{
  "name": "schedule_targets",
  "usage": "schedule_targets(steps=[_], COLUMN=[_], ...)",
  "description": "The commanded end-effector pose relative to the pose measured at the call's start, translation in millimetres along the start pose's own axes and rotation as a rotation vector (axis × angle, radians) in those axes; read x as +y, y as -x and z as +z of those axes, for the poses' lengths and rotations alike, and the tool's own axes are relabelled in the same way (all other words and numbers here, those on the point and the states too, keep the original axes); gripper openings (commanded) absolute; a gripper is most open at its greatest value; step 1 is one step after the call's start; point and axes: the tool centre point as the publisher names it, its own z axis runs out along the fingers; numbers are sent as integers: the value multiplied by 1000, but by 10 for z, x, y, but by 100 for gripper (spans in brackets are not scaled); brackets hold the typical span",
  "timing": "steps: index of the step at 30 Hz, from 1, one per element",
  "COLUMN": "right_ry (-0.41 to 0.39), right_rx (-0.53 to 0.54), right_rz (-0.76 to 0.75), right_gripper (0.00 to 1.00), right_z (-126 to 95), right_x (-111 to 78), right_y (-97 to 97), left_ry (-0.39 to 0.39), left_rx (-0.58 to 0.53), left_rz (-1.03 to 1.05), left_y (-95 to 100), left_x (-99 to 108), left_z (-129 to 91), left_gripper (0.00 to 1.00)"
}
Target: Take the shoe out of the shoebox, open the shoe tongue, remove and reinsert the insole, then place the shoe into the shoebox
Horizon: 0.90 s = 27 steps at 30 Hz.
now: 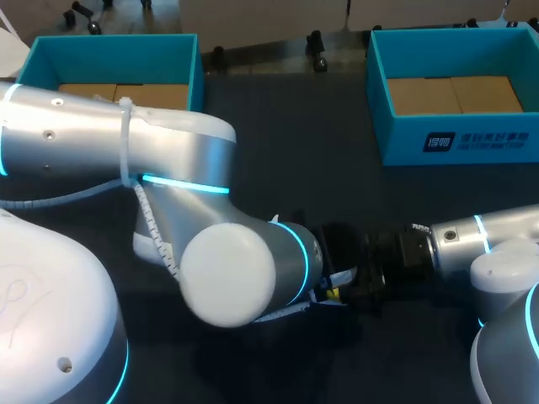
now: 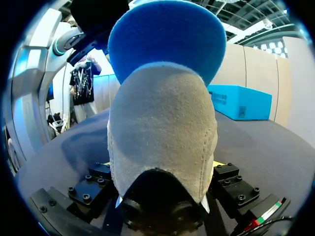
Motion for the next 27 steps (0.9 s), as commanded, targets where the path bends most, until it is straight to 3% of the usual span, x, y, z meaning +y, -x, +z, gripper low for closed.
schedule_targets(steps=[1, 17, 18, 21, 27], right_ry=[-5, -5, -5, -5, -5], right_rx=[0, 0, 0, 0, 0], right_rz=[0, 0, 0, 0, 0], right_gripper=[0, 0, 0, 0, 0], right_z=[0, 0, 0, 0, 0], right_x=[11, 11, 11, 11, 11], right_y=[-13, -13, -13, -13, -13], left_ry=[-22, -34, -35, -37, -31], left_rx=[-2, -15, -16, -27, -54], left_rz=[2, 9, 9, 7, 9], left_y=[23, -170, -179, -214, -302], left_x=[89, 127, 126, 127, 106], left_z=[-171, -449, -448, -433, -323], left_gripper=[0, 4, 7, 34, 40])
